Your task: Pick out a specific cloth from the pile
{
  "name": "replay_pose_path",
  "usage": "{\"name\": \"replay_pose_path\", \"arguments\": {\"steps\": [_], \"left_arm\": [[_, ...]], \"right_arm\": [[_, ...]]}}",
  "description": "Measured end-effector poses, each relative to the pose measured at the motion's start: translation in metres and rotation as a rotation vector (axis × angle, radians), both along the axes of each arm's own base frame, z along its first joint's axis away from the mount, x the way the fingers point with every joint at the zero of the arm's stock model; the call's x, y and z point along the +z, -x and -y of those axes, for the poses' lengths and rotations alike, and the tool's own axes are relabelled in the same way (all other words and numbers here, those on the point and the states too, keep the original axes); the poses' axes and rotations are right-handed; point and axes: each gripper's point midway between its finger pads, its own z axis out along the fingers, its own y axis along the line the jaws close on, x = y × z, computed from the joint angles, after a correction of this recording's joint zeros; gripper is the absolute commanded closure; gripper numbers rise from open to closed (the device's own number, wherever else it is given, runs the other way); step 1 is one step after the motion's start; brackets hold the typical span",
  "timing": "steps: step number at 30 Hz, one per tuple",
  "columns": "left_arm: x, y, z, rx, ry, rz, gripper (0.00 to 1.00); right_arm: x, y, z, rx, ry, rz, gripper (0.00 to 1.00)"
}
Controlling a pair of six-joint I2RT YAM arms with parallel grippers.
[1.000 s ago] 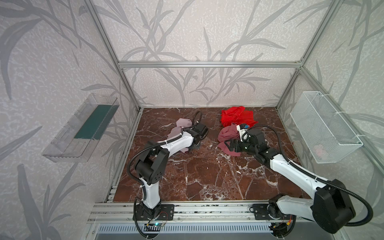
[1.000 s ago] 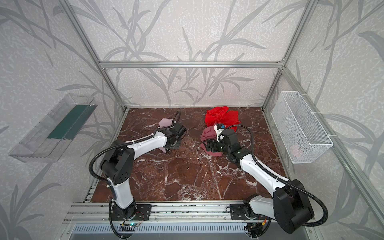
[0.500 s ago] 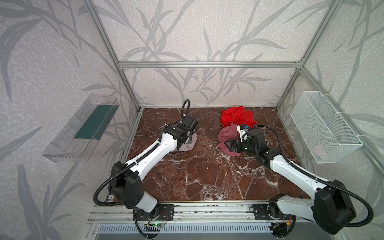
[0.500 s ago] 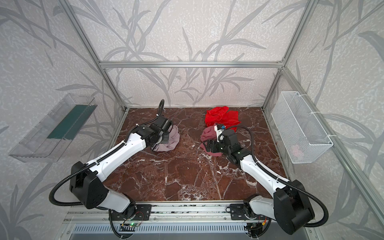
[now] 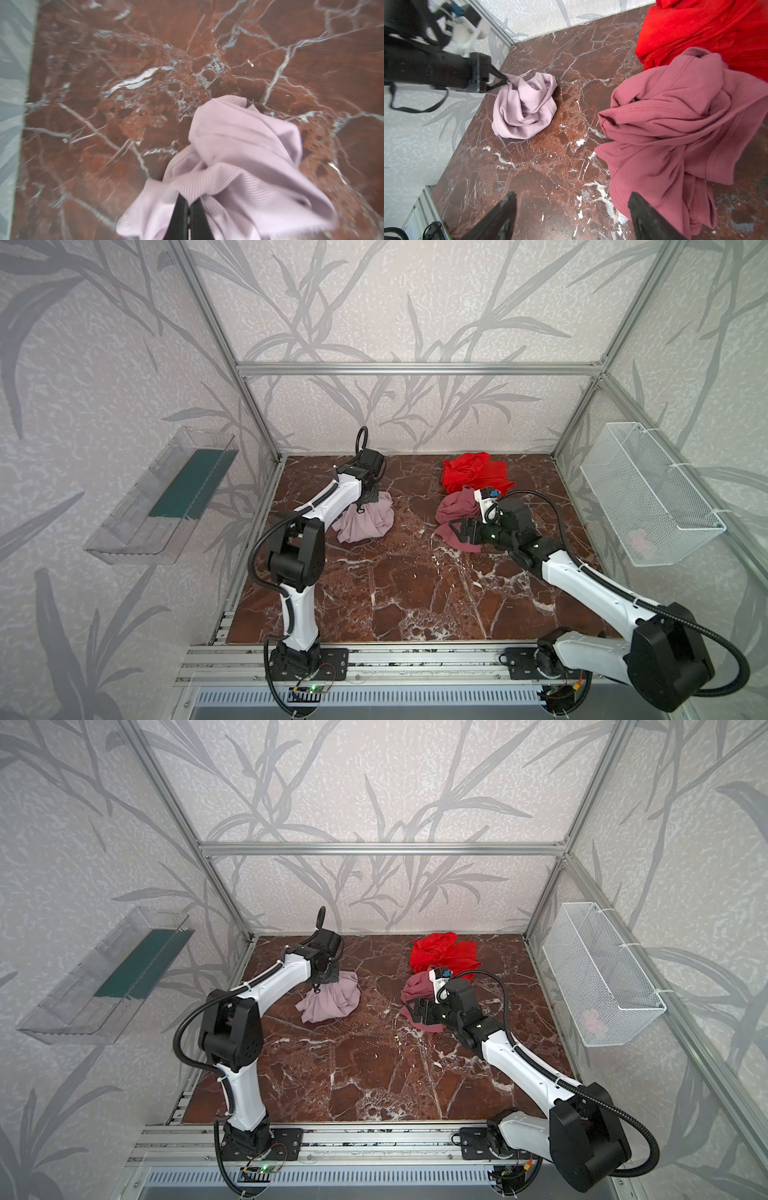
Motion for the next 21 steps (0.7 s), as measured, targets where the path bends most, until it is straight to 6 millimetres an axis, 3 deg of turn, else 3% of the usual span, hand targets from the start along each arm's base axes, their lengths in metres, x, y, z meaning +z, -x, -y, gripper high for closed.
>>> {"name": "replay_pose_path", "arguments": {"steps": [3,6,11,15,21], "left_arm": [[-0.032,-0.001,-0.003,0.012,-0.007,-0.062,1.00],[-0.045,0.002,-0.008,0.027,-0.012,-0.088,1.00],[-0.040,0.007,-0.014,0.046,-0.002,-0.064,0.65],[-0.016,0.020,-0.017,0.062,0.024,-0.019,0.61],[0.063,0.036,-0.011,0.041,0.119,0.164,0.60]], "right_arm": [[0.003,0.001,0.000,0.000,-0.002,0.006,0.16],[0.008,0.003,0.002,-0.001,-0.007,0.019,0.16],[0.012,0.009,0.006,-0.001,0.003,0.032,0.16],[0.016,0.013,0.010,-0.007,0.015,0.040,0.16],[0.027,0.018,0.016,-0.021,0.023,0.071,0.15]]}}
